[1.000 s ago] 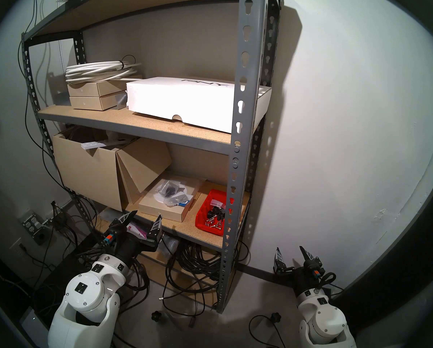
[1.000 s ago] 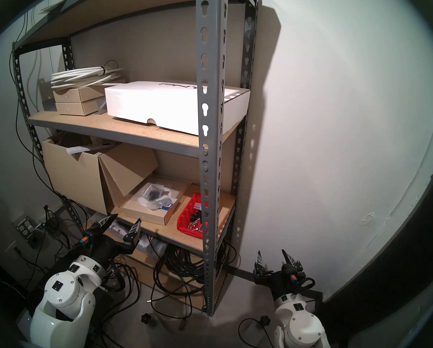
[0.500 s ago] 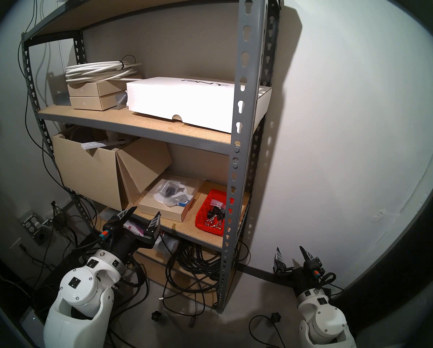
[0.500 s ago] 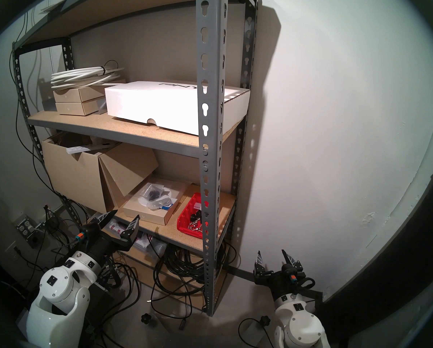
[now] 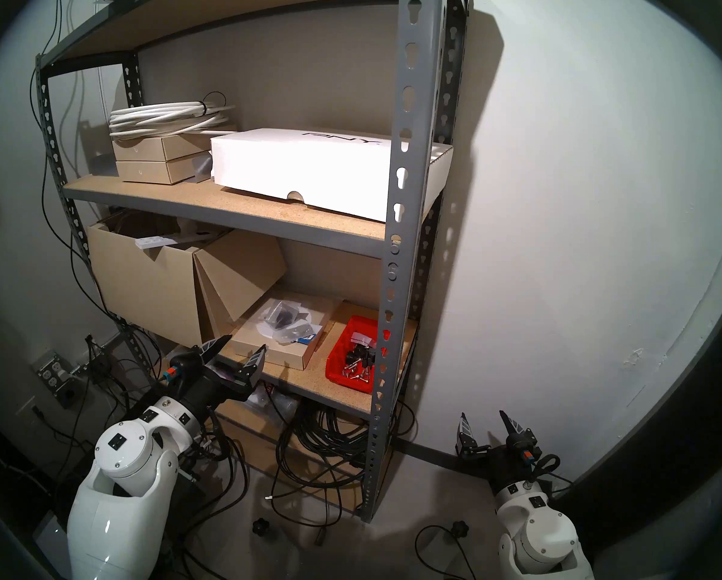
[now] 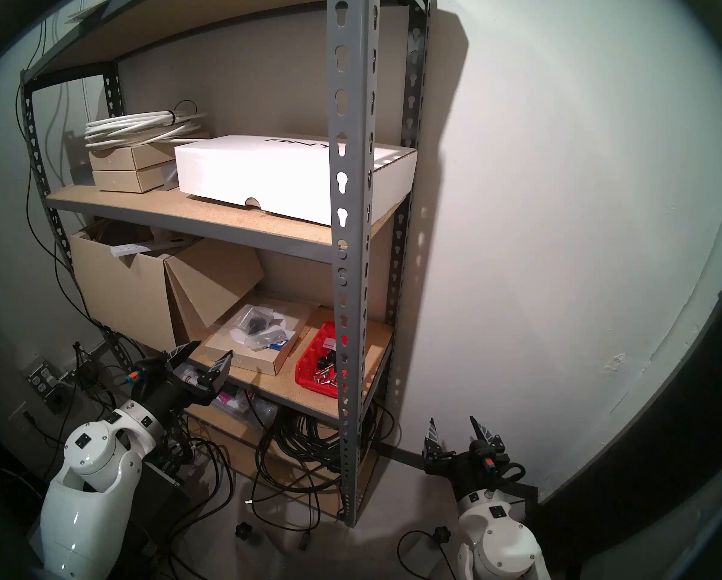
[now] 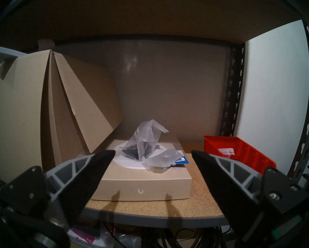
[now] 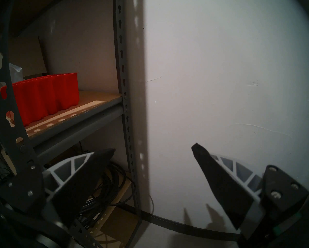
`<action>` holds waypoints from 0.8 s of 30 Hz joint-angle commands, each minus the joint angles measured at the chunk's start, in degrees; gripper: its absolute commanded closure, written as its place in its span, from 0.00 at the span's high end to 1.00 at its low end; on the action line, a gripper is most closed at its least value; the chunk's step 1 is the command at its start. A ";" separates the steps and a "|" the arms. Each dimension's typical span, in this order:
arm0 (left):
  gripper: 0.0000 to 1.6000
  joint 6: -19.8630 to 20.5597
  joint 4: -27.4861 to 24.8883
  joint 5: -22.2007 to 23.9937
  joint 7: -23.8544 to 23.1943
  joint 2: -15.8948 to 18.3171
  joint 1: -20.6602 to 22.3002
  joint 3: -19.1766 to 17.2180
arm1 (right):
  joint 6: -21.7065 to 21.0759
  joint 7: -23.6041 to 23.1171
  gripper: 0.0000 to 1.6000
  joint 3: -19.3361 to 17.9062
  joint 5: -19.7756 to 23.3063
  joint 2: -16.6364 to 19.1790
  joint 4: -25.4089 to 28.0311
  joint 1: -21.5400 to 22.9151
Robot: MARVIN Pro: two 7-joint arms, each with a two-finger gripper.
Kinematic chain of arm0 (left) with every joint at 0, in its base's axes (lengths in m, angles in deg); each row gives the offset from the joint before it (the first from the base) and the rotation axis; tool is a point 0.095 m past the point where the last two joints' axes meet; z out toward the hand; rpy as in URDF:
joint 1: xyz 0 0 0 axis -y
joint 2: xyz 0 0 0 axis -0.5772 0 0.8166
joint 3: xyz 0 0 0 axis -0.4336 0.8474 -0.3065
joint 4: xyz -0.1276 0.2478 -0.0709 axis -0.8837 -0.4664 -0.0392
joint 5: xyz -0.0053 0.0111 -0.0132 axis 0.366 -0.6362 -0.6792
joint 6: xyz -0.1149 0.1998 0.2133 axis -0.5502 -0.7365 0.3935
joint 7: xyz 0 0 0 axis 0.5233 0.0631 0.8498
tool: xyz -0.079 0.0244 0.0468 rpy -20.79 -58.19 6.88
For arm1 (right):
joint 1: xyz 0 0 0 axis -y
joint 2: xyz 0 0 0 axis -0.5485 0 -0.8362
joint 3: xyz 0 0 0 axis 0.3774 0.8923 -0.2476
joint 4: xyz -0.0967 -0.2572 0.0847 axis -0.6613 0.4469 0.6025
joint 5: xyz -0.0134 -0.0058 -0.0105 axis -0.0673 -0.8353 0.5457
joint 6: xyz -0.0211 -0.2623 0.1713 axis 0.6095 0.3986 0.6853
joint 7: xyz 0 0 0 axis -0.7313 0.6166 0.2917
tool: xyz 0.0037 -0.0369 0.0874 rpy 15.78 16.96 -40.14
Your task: Organize the rack shelf by putting things into a case
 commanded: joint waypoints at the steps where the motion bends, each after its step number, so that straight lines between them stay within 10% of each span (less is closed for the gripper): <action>1: 1.00 1.60 2.17 2.05 -2.32 2.51 6.47 1.01 | 0.15 -0.01 1.00 0.00 0.01 0.01 0.98 0.07; 24: 1.00 1.43 15.40 -0.53 -0.48 2.04 20.19 8.15 | 0.14 -0.01 1.00 0.00 0.01 0.01 0.99 0.07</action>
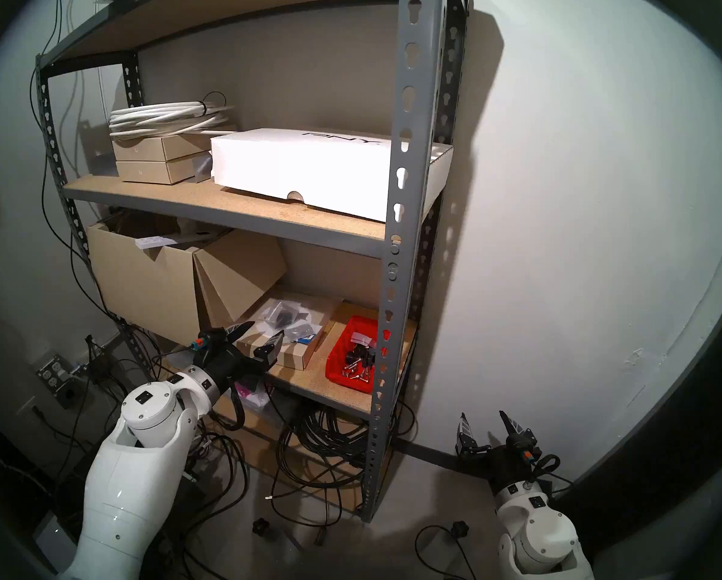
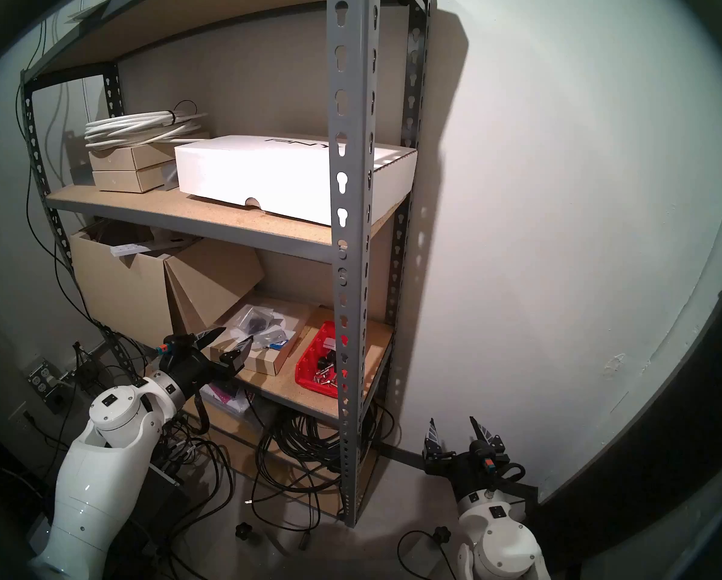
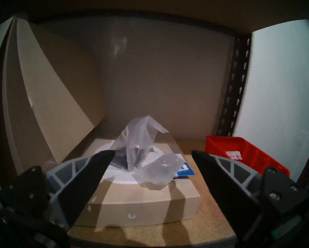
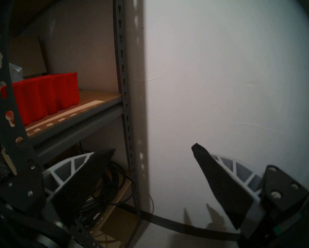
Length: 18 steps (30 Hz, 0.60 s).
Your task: Organize the rack shelf by putting things into a case
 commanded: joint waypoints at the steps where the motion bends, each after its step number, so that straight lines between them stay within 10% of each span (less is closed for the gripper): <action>1: 1.00 -1.86 2.45 -0.92 0.74 -0.66 5.75 0.89 | 0.14 -0.01 1.00 0.00 0.01 0.01 1.03 0.07; 18: 1.00 -3.16 10.60 -2.64 1.16 -1.56 12.52 3.39 | 0.13 -0.01 1.00 0.00 0.01 0.01 1.05 0.06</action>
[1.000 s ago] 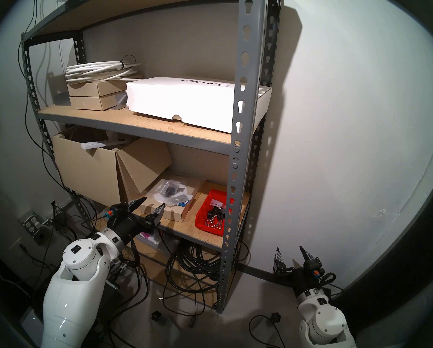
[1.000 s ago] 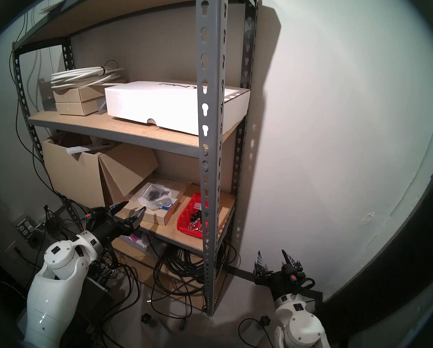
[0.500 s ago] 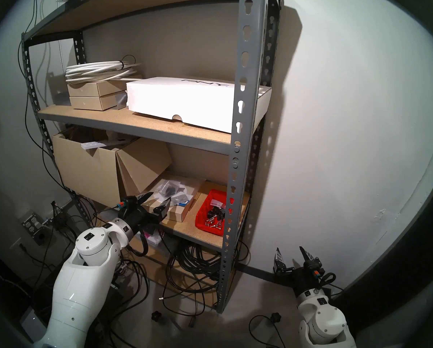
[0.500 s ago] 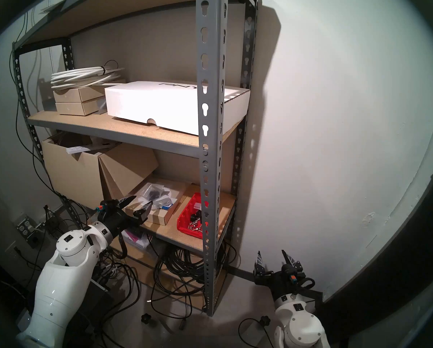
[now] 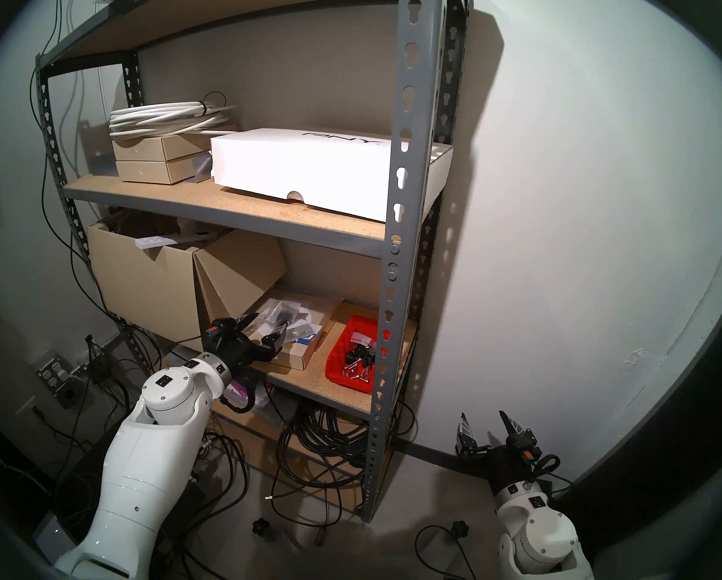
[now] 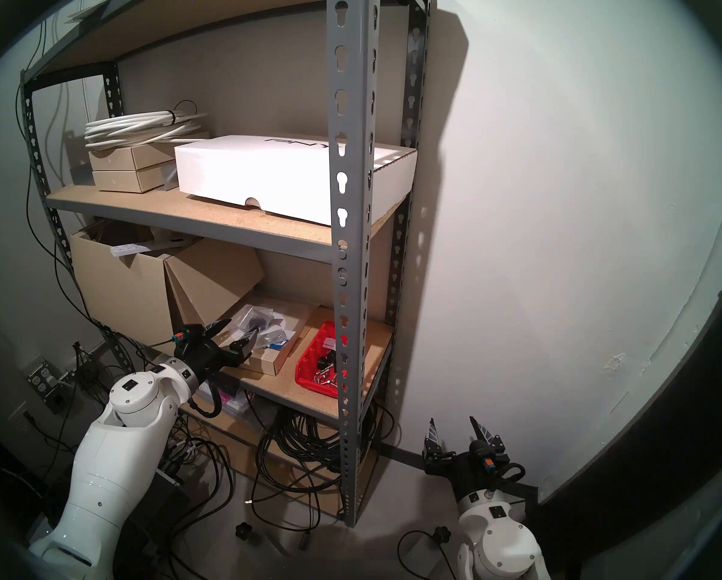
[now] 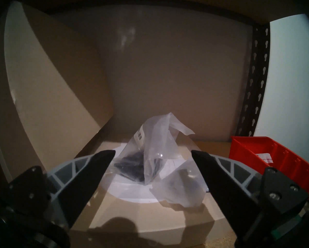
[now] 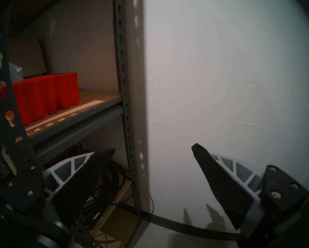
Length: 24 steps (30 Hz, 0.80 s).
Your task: Organize the rack shelf by putting things into a case
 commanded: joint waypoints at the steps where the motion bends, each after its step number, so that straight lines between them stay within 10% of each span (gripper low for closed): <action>1: 1.00 -1.12 1.53 -0.06 -0.42 -0.42 4.69 0.56 | 0.14 -0.01 1.00 0.00 0.01 0.01 1.05 0.06; 12: 0.94 -1.44 6.36 -0.99 -0.67 -0.95 9.08 1.92 | 0.15 -0.01 1.00 0.00 0.01 0.01 1.04 0.07; 19: 0.50 -2.12 8.31 -1.12 -1.31 -1.15 9.95 2.05 | 0.13 -0.01 1.00 0.00 0.01 0.01 1.07 0.06; 24: 0.43 -2.40 7.92 -0.67 -1.92 -1.17 9.02 1.48 | 0.11 -0.01 1.00 0.00 0.01 0.01 1.09 0.04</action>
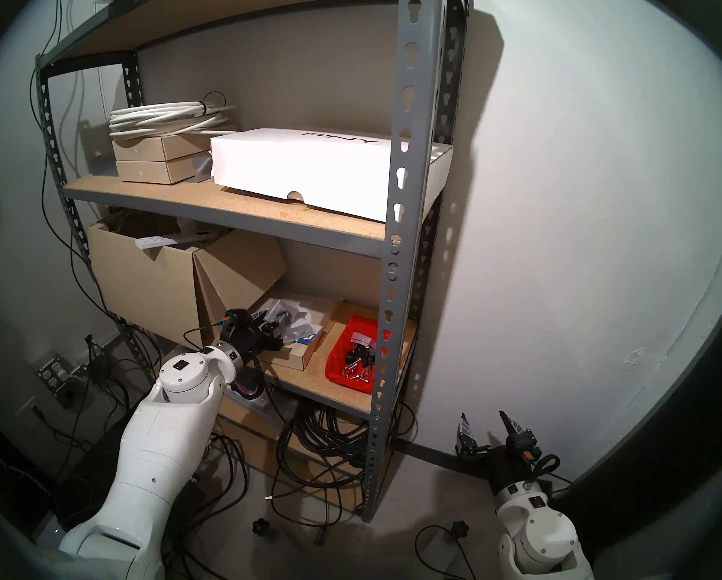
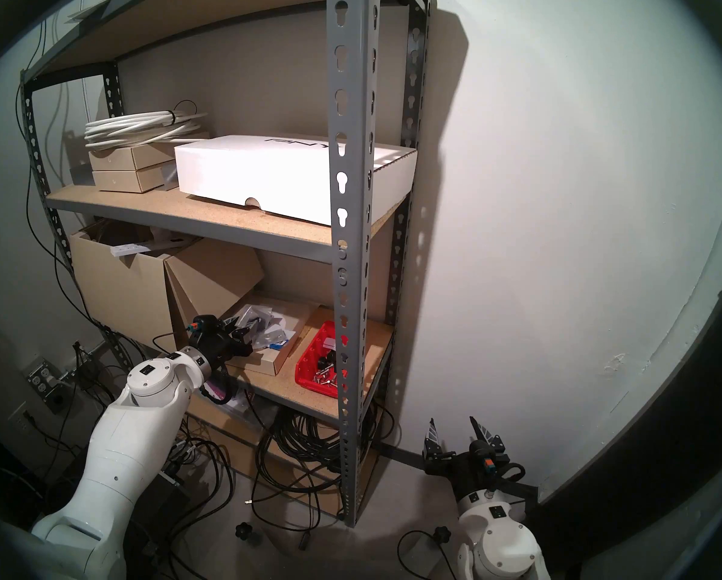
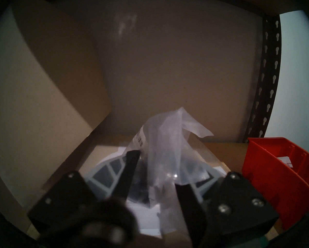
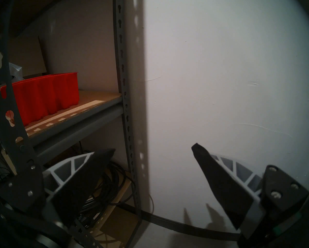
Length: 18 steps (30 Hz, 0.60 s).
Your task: Organize the rack shelf by putting things into a case
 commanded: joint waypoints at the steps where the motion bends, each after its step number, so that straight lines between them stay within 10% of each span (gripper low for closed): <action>1: 0.42 -1.08 -1.32 0.81 -0.53 0.12 1.04 -0.97 | 0.11 -0.01 1.00 0.00 0.01 0.01 1.10 0.04; 6: 0.28 -1.26 -2.62 1.92 -1.46 0.10 -0.11 -2.01 | 0.11 -0.01 1.00 0.00 0.01 0.01 1.10 0.04; 9: 0.00 -1.44 -3.31 2.78 -1.88 -0.20 -0.67 -2.79 | 0.11 -0.01 1.00 0.00 0.01 0.01 1.10 0.04; 18: 0.00 -0.11 -7.68 5.68 -3.91 -0.40 -2.48 -4.78 | 0.13 -0.01 1.00 0.00 0.01 0.01 1.06 0.06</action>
